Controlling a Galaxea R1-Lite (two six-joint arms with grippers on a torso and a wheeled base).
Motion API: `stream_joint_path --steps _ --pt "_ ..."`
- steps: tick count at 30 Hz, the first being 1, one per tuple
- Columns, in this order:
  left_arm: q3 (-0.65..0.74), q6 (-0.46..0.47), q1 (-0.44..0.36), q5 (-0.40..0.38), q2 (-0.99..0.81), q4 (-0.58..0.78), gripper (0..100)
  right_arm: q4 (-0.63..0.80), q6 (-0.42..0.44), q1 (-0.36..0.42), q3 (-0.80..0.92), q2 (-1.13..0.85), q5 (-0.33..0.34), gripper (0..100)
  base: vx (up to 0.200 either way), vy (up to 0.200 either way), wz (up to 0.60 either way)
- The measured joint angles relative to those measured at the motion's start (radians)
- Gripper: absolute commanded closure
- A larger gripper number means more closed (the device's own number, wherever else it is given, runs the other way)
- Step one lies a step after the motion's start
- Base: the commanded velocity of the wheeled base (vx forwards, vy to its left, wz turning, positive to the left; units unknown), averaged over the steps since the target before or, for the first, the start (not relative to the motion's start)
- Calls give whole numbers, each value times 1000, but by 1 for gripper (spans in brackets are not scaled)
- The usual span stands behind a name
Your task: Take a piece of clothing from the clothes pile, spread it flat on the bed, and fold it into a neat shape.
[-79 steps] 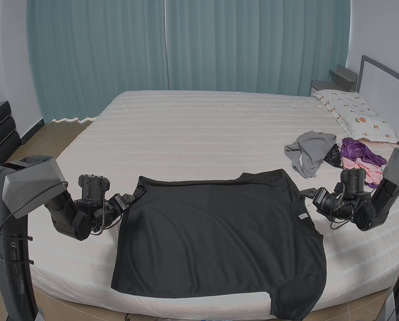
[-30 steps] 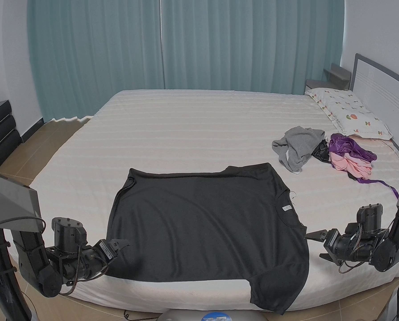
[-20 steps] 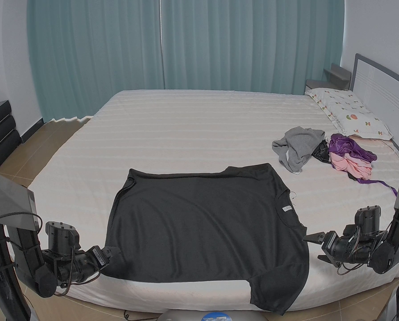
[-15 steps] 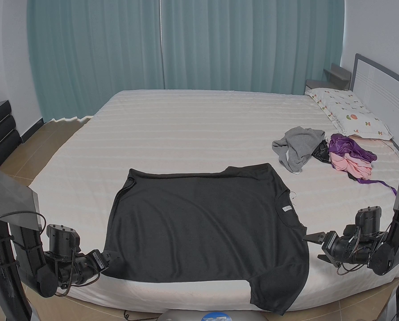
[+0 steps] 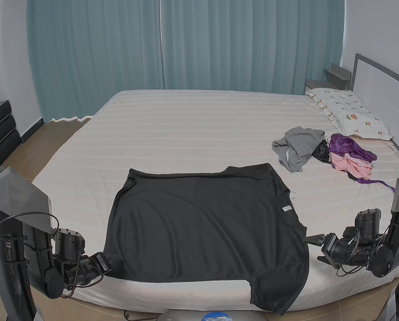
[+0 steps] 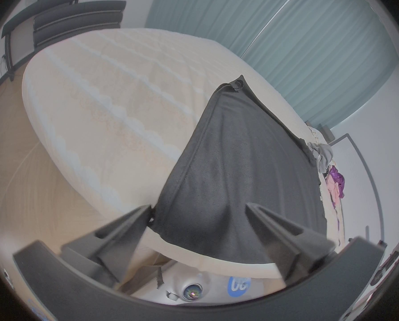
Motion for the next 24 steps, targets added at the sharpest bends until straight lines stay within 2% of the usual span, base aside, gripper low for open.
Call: stream_joint_path --steps 6,15,24 --pt "33 68 0 47 40 -15 100 0 0 0 1 2 0 0 0 0 0" --pt "69 122 5 98 35 -18 100 0 0 0 1 3 0 0 0 0 0" --pt "72 169 39 108 1 -6 100 0 0 0 1 3 0 0 0 0 0"
